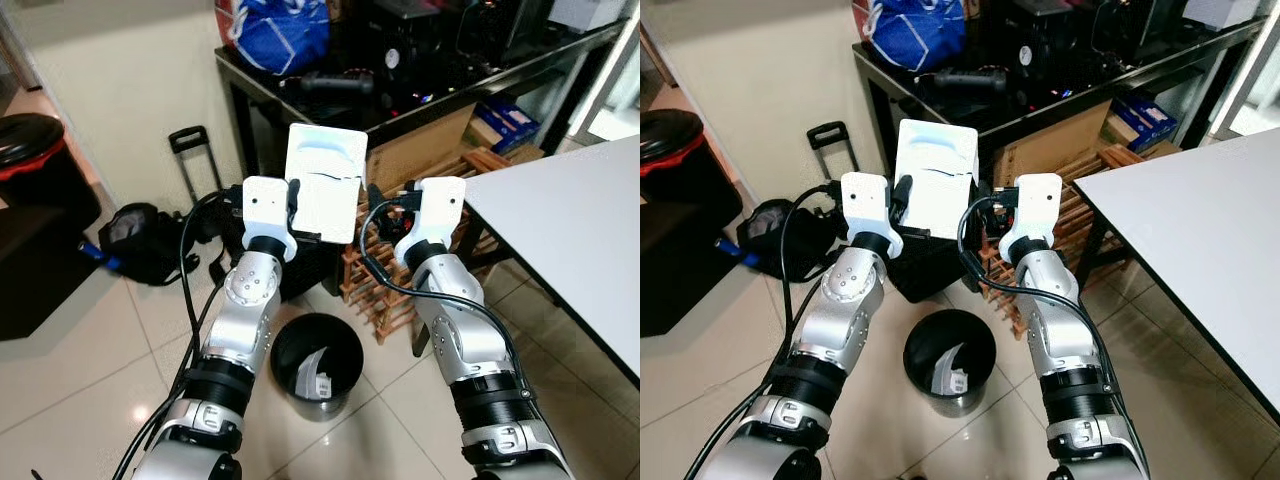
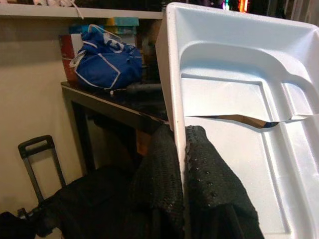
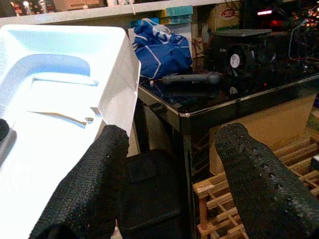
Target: Picking trash to rubbish bin
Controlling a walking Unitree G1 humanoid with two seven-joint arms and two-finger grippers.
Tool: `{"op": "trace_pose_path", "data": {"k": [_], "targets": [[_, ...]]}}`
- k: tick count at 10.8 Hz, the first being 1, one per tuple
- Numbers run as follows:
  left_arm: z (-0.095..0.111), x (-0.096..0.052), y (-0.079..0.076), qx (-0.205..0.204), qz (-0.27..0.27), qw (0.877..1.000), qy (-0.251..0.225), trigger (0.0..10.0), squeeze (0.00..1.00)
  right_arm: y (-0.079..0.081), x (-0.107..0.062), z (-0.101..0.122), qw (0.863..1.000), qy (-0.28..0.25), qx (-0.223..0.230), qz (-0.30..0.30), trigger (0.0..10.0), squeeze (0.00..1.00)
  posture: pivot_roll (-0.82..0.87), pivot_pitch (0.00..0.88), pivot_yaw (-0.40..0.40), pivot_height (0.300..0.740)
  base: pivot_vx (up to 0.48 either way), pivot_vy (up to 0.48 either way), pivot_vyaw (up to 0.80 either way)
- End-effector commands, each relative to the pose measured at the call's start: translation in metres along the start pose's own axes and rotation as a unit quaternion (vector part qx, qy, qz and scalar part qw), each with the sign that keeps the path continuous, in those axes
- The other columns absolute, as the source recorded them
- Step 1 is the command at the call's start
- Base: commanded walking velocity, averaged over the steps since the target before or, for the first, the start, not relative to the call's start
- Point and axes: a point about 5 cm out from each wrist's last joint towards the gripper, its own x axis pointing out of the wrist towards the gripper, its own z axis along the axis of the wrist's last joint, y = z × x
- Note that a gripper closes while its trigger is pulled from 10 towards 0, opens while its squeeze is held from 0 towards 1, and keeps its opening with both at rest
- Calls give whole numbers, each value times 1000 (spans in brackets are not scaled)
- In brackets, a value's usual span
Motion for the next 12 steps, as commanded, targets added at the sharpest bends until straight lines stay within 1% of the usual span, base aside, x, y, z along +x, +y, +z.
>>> {"op": "trace_pose_path", "data": {"k": [1, 11, 12], "targets": [[2, 3, 2, 7, 5, 1000, 1, 10000, 0, 1, 0, -1, 1000, 4, -1, 6, 10000, 0, -9, 66, 90, 740, 461, 0, 0], [1, 3, 1, 9, 5, 1000, 2, 10000, 0, 2, 0, -1, 1000, 6, -2, 12, 10000, 0, -11, 65, 86, 740, 467, 0, 0], [1, 3, 1, 4, 6, 1000, 1, 10000, 0, 2, 0, -1, 1000, 6, -2, 12, 10000, 0, -11, 65, 86, 740, 262, 0, 0]]}}
